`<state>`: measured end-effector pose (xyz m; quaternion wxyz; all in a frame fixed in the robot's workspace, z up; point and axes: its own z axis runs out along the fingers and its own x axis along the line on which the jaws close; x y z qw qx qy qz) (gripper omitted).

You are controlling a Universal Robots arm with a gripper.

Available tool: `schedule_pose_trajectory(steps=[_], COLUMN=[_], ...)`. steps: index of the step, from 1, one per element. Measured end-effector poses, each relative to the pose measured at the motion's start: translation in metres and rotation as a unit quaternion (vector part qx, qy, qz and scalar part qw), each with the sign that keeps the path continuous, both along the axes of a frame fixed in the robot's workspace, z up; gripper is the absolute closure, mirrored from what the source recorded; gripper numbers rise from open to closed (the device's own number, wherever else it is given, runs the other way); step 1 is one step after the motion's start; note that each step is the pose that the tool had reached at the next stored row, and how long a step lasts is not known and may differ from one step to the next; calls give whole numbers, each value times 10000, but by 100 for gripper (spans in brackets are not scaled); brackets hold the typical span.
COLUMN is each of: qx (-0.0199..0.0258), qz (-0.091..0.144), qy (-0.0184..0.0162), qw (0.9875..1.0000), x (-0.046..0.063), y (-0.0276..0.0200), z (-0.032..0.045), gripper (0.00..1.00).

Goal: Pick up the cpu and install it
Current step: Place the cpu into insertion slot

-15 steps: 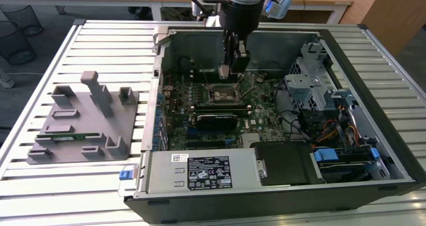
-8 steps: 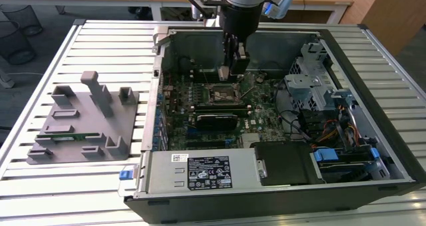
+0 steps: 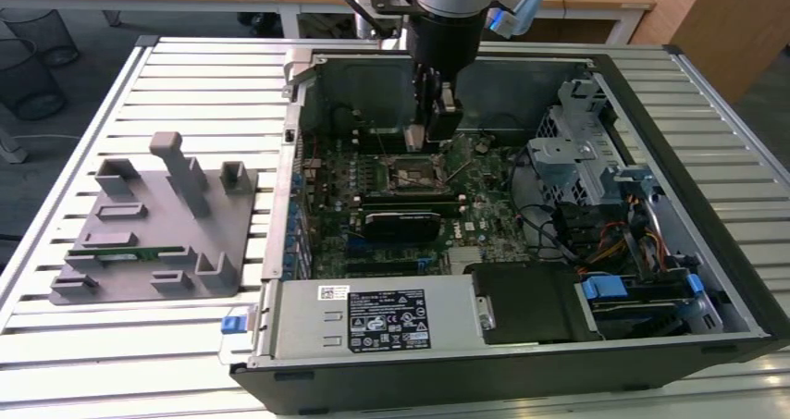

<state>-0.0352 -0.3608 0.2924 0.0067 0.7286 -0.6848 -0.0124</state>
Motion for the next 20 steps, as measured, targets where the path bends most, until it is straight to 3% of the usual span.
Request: schedule_pose_trajectory(steps=[20], qx=[0], qz=[0], qy=[0], qw=[10000], x=[0], y=[0], z=[-96], gripper=[47])
